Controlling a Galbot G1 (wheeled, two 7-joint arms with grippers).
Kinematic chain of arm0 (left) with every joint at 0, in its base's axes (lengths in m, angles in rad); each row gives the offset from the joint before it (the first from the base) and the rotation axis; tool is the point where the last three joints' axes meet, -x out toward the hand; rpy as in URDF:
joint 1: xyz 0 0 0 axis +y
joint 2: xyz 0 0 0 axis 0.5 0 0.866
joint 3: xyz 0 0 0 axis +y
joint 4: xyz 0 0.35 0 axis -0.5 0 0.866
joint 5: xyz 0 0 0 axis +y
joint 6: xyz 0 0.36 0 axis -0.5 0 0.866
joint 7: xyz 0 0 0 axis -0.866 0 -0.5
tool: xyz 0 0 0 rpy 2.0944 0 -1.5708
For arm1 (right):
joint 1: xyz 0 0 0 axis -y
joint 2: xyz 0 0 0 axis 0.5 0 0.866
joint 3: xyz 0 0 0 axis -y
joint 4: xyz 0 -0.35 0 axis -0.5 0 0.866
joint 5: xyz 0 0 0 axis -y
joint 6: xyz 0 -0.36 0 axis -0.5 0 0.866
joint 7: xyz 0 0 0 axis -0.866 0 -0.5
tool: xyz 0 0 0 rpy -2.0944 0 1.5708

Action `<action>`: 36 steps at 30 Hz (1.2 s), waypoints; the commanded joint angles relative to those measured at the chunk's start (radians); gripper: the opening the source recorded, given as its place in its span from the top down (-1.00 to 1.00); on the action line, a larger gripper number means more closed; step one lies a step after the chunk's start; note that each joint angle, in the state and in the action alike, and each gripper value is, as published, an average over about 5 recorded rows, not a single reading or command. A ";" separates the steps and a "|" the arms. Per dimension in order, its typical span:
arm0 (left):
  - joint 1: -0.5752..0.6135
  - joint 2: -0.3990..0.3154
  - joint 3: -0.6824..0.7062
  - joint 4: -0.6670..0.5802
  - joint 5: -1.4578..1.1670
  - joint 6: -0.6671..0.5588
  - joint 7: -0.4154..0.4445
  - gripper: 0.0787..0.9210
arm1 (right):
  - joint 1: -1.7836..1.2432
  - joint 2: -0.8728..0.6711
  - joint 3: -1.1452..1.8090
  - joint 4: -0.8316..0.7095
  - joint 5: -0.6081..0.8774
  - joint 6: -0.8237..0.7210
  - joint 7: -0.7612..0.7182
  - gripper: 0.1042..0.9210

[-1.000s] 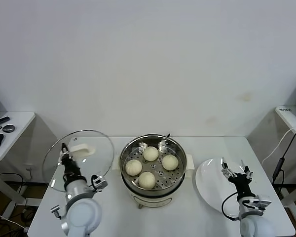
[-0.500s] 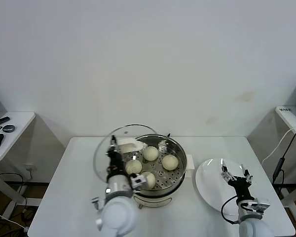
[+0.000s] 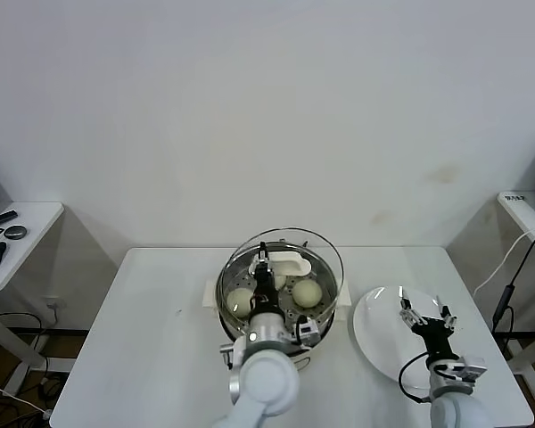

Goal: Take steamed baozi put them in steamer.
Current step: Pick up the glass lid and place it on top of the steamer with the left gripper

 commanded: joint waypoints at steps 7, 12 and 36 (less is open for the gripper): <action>-0.006 -0.018 0.043 0.115 0.148 0.002 -0.020 0.77 | 0.013 0.002 -0.005 -0.009 -0.001 -0.002 -0.001 -0.76; 0.003 -0.018 0.041 0.121 0.178 0.002 -0.019 0.77 | 0.013 0.004 -0.007 -0.010 -0.003 -0.002 -0.002 -0.76; 0.019 -0.018 0.015 0.080 0.164 0.001 0.021 0.77 | 0.012 0.007 -0.013 -0.009 -0.011 -0.004 -0.004 -0.76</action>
